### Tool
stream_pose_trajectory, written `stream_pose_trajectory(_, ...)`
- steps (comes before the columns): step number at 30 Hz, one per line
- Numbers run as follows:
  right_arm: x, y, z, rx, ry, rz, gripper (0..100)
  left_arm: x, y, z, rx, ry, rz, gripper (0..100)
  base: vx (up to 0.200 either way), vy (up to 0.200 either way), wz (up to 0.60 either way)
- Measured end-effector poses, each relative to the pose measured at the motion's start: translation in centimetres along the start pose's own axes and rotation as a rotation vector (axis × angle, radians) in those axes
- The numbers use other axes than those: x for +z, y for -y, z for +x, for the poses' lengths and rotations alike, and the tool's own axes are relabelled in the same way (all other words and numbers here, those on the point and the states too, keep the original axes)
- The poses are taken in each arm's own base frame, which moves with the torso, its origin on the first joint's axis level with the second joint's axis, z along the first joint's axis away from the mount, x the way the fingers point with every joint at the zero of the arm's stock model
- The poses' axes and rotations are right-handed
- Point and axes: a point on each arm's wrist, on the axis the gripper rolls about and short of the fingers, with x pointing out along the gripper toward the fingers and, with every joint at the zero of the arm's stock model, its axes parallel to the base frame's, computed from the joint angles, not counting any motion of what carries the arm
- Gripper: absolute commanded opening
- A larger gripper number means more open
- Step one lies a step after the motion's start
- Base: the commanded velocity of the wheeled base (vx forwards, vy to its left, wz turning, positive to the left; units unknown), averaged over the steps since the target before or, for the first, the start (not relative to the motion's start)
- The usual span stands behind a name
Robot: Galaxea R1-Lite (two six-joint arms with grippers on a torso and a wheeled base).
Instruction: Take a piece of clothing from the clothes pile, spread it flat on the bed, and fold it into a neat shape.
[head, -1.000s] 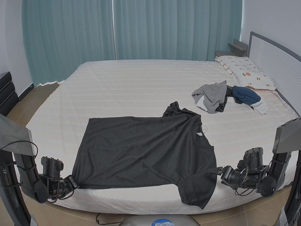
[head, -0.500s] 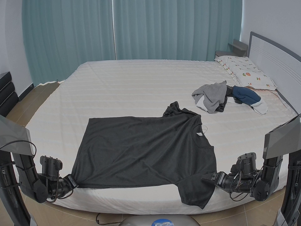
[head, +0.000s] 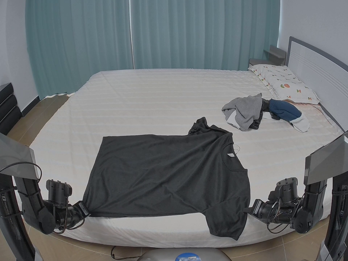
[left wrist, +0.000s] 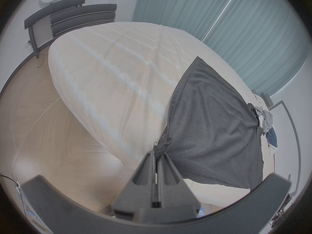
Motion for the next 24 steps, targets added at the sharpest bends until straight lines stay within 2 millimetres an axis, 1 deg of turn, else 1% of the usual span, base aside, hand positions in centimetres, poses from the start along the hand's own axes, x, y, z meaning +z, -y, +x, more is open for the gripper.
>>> stream_pose_trajectory(8,-0.1,1.2,-1.5,-0.045,-0.005,-0.034,0,0.2,-0.3,0.0,0.011,0.002,0.018,0,0.000,0.000,0.00)
stream_pose_trajectory(17,-0.7,1.9,-2.8,-0.068,-0.016,-0.065,0,0.1,-0.8,-0.2,0.026,-0.006,0.052,0,0.000,0.000,0.00)
stream_pose_trajectory(24,-1.2,2.2,-3.3,-0.083,-0.036,-0.088,0,-0.4,-1.3,-0.6,0.044,-0.025,0.103,0,0.000,0.000,0.00)
